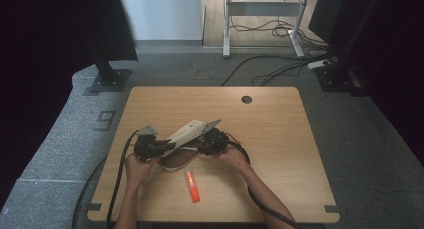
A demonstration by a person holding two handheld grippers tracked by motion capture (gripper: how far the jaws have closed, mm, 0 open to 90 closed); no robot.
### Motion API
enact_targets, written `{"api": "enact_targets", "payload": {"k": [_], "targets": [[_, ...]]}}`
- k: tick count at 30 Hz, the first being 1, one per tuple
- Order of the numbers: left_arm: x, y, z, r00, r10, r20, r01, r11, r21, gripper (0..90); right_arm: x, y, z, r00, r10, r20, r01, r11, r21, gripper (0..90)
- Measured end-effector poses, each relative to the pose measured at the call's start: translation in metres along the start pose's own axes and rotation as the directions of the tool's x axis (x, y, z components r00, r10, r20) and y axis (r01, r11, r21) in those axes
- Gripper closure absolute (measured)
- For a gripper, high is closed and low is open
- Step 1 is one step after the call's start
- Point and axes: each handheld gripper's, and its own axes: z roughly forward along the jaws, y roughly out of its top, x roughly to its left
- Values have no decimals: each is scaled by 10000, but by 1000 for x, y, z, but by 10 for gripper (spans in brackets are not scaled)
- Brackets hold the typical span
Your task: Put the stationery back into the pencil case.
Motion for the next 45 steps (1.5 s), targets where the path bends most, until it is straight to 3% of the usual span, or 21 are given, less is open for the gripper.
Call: {"api": "enact_targets", "payload": {"k": [8,17,20,31,45], "targets": [[0,0,0,10000,-4,17,4,10000,2,764,-2,-15,-6,9993,339,-155,-337,9993,151,653],[0,0,0,10000,-1,44,1,10000,-2,763,-3,-21,-1,9985,482,-259,-473,9983,329,755],[0,0,0,10000,1,48,-1,10000,0,763,-2,-19,0,9987,419,-290,-409,9986,342,797],[0,0,0,10000,-6,76,6,10000,-9,763,-4,-7,-3,9998,88,183,-89,10000,37,803],[0,0,0,9999,-12,101,12,10000,-19,763,-11,10,8,9983,186,549,-180,9998,-115,809]]}}
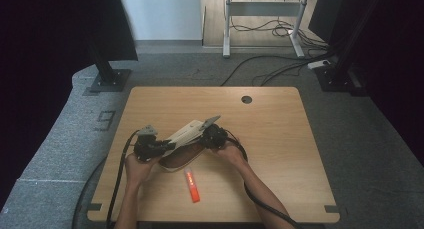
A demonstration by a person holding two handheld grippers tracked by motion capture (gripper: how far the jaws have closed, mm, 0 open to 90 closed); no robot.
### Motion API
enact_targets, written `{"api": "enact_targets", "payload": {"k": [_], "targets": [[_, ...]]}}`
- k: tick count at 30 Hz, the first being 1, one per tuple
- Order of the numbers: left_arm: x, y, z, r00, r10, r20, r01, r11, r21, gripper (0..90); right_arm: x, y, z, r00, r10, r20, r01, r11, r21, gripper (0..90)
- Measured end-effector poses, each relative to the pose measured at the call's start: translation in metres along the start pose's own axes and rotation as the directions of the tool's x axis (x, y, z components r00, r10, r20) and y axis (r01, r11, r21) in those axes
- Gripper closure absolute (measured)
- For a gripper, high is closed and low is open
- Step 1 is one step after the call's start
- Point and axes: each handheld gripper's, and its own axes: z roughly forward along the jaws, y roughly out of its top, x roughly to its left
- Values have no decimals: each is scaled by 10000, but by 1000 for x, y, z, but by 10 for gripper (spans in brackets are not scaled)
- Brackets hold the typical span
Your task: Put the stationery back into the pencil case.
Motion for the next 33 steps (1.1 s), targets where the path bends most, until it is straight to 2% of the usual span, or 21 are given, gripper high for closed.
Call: {"api": "enact_targets", "payload": {"k": [8,13,16,20,25,33], "targets": [[0,0,0,10000,-6,19,6,10000,-10,762,-4,3,6,9999,155,48,-156,9997,180,741],[0,0,0,10000,-9,11,9,10000,-5,762,-7,0,-1,9995,232,234,-233,9997,54,645],[0,0,0,10000,-14,14,15,10000,-9,762,-7,-1,-7,9987,408,290,-405,9991,-107,558],[1,0,0,10000,-60,71,60,10000,-23,760,-5,-3,-14,9985,442,332,-434,9988,-241,454],[1,0,0,9999,-81,90,82,10000,-18,760,-1,-8,-18,9975,675,215,-668,9973,-293,367],[2,-1,0,9995,-249,190,250,9997,-76,760,12,-13,-25,9982,601,60,-599,9977,-306,308]]}}
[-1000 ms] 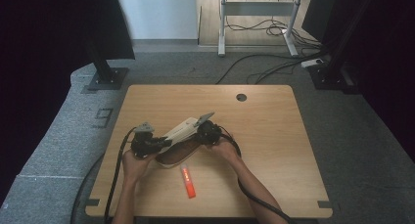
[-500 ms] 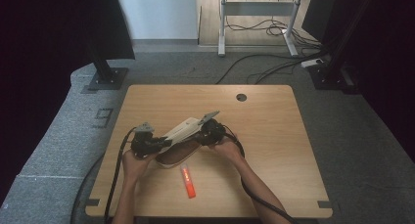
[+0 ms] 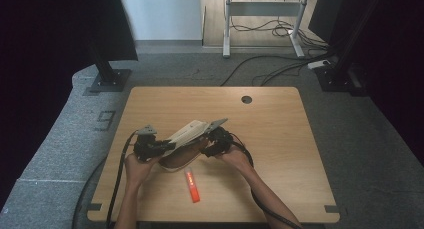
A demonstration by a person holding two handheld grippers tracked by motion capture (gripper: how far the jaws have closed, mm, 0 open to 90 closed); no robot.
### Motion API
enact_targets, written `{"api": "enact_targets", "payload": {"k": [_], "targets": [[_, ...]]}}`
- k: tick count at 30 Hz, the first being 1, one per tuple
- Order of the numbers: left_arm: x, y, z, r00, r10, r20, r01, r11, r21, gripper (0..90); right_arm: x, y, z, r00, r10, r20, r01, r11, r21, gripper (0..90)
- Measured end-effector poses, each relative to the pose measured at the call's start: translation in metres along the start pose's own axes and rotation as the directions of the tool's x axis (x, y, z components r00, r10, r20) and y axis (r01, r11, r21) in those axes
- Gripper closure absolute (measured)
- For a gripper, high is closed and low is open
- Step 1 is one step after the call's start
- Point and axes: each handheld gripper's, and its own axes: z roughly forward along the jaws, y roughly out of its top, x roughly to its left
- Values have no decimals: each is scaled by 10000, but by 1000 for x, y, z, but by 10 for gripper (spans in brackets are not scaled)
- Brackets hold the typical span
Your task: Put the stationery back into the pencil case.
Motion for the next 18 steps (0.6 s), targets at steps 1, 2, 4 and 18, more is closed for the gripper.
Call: {"api": "enact_targets", "payload": {"k": [1,2,4,18], "targets": [[0,0,0,10000,3,4,-3,10000,2,760,2,-1,-1,10000,-41,17,41,10000,-26,305],[0,0,0,10000,3,12,-3,10000,-3,759,3,-2,-2,10000,-22,2,22,10000,-13,300],[0,0,0,10000,18,8,-18,10000,7,759,6,-3,-4,10000,-27,-61,26,10000,-68,297],[-1,0,1,10000,95,0,-95,9999,68,754,26,-14,-13,9994,-69,-346,66,9999,-97,189]]}}
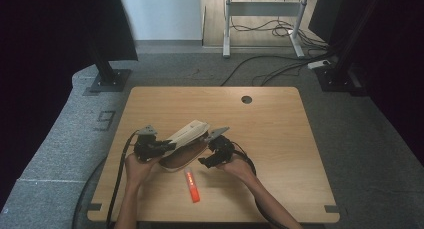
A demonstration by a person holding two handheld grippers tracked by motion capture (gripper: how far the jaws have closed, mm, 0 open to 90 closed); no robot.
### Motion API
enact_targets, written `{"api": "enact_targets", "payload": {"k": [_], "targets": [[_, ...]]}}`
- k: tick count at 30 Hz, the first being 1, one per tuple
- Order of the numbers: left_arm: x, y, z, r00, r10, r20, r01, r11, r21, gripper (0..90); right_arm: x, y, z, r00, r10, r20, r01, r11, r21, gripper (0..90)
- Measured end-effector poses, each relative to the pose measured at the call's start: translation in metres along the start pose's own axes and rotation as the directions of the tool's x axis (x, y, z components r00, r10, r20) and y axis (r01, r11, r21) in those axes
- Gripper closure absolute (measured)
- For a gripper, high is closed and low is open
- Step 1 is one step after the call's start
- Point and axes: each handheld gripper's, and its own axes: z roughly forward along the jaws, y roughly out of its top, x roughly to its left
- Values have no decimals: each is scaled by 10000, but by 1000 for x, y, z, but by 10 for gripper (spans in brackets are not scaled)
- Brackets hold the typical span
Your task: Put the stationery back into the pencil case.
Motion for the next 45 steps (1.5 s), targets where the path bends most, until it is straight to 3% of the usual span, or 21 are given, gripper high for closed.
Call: {"api": "enact_targets", "payload": {"k": [6,24,37,45], "targets": [[0,0,0,10000,7,-6,-7,10000,3,752,11,-4,1,10000,48,-50,-48,10000,53,130],[-1,0,0,10000,50,-5,-50,10000,35,750,44,-16,7,9974,-88,-714,102,9998,182,136],[-1,0,0,10000,49,7,-49,10000,24,750,65,-16,15,9934,-286,-1109,311,9993,208,196],[-1,0,1,10000,35,43,-35,10000,29,749,76,-17,25,9923,-582,-1089,625,9974,364,246]]}}
